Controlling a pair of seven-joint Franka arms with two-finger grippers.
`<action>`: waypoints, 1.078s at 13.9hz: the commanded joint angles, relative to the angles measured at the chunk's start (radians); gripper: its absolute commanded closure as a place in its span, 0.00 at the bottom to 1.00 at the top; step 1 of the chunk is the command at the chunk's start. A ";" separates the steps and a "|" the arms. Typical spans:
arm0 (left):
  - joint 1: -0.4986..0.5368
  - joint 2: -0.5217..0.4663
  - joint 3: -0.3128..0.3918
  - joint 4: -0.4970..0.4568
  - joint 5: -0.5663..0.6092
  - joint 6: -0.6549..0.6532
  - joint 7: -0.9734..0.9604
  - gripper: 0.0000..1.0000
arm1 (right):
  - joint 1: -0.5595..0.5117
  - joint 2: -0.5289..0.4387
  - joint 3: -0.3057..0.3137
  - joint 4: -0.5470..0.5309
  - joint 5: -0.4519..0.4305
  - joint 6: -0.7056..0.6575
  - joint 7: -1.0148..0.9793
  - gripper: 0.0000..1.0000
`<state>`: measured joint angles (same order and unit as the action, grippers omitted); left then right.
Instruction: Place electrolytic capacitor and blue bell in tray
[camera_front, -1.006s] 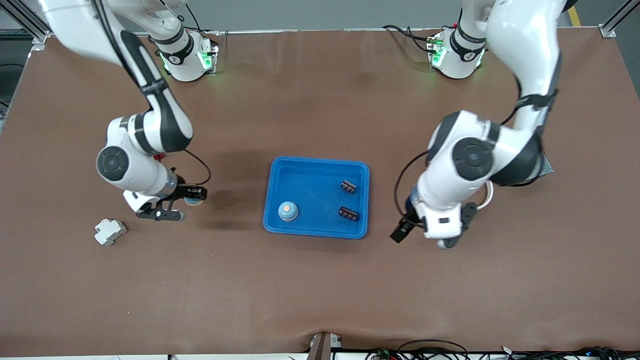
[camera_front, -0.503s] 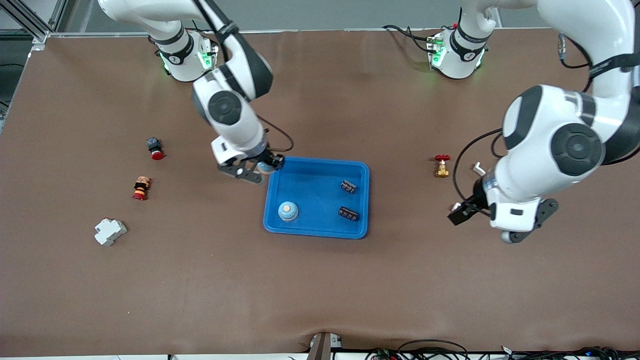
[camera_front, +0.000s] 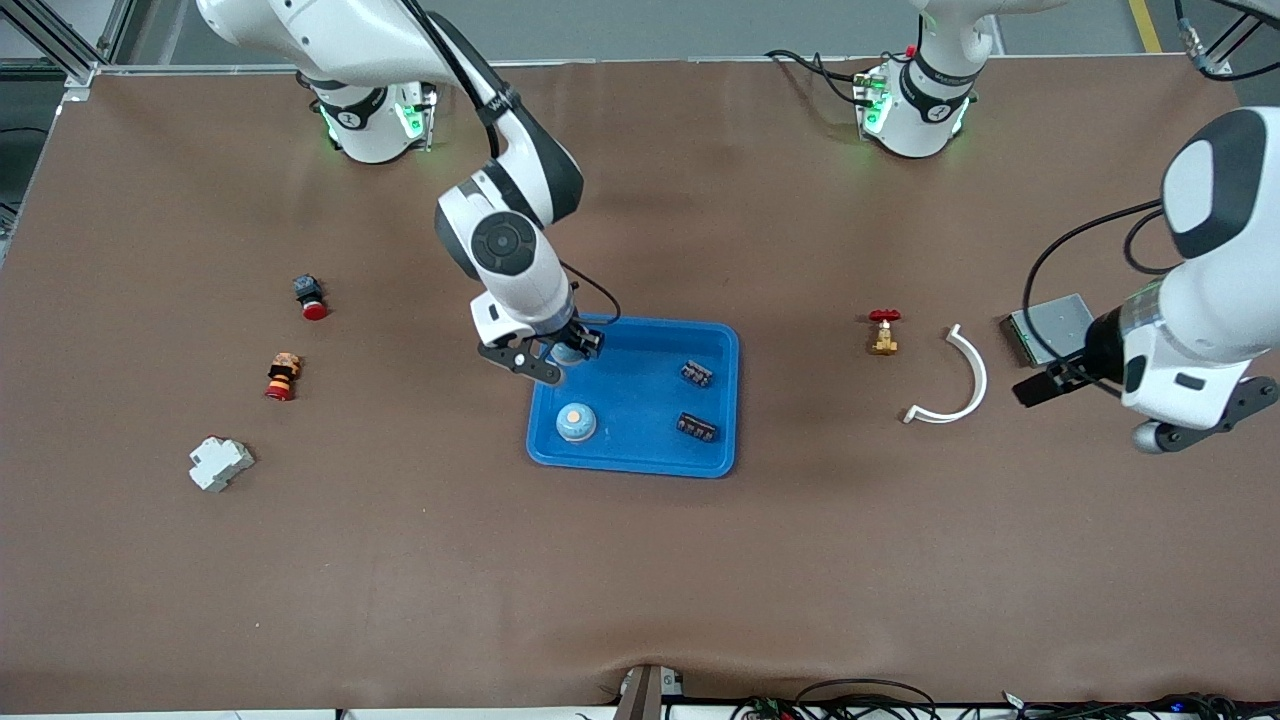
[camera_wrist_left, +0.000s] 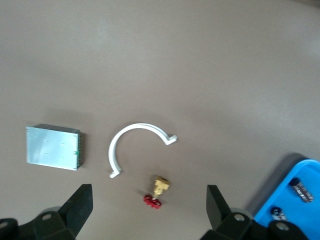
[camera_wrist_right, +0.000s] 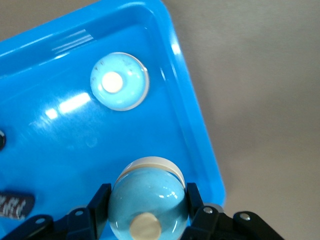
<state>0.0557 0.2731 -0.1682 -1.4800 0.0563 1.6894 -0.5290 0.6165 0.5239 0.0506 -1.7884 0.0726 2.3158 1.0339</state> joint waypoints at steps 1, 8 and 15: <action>0.016 -0.058 -0.010 -0.063 0.048 0.007 0.038 0.00 | 0.028 0.105 -0.008 0.122 -0.057 -0.012 0.083 1.00; 0.072 -0.104 -0.007 -0.005 0.040 -0.036 0.257 0.00 | 0.012 0.128 -0.009 0.094 -0.129 0.062 0.081 1.00; 0.099 -0.182 -0.005 0.015 0.048 -0.172 0.274 0.00 | 0.025 0.128 -0.009 0.034 -0.163 0.089 0.077 1.00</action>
<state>0.1415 0.1397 -0.1680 -1.4640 0.0877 1.5698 -0.2746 0.6354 0.6607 0.0397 -1.7233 -0.0659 2.3842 1.0964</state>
